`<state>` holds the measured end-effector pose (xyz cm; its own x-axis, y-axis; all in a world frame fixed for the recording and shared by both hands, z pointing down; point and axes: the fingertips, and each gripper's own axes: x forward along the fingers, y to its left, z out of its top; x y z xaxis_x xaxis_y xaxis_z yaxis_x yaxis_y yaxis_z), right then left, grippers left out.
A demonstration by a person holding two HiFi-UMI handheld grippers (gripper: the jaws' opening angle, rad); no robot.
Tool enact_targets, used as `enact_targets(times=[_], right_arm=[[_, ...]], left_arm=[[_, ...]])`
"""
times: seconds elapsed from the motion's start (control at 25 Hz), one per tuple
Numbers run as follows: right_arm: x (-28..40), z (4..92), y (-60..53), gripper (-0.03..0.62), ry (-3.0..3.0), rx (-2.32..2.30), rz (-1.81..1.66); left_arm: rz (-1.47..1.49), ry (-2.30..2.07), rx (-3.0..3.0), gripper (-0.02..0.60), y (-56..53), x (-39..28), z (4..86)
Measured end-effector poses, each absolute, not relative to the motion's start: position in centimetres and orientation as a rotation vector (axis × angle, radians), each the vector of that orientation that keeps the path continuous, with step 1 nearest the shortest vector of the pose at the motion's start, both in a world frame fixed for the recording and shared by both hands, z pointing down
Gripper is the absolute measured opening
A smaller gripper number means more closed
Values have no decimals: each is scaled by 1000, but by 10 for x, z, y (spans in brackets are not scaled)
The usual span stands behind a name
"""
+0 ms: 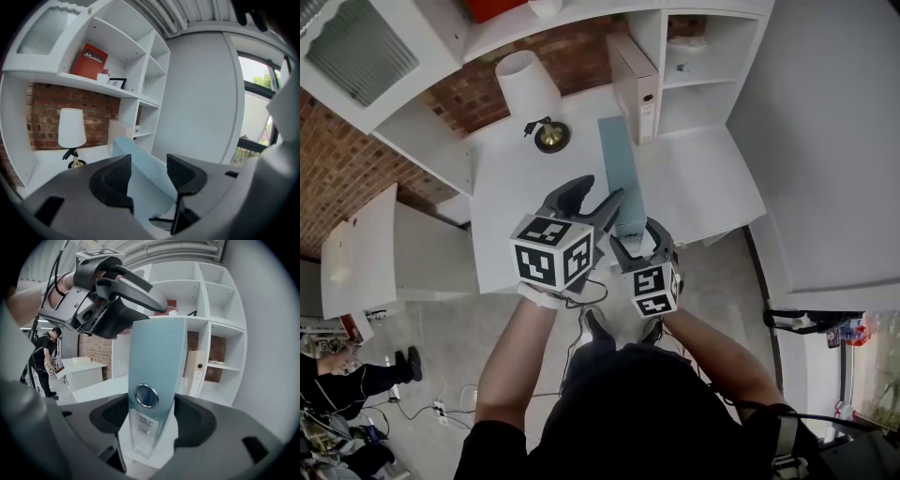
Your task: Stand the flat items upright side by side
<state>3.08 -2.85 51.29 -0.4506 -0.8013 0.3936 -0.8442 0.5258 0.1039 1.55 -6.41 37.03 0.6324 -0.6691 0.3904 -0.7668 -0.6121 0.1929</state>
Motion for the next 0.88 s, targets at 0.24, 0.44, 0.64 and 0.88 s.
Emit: enact_targets(times=[0.24, 0.44, 0.64, 0.88], right_arm=[[29, 509, -29, 293, -2373, 1366, 142], [25, 502, -41, 293, -2381, 1391, 165], [26, 503, -69, 293, -2332, 1419, 178], [21, 500, -107, 293, -2314, 1458, 198]], left_arm=[[271, -1234, 2468, 227, -67, -45, 373], [265, -1261, 2374, 227, -70, -101, 408], [255, -1210, 2336, 227, -69, -130, 427], [243, -1159, 2353, 227, -79, -158, 432]])
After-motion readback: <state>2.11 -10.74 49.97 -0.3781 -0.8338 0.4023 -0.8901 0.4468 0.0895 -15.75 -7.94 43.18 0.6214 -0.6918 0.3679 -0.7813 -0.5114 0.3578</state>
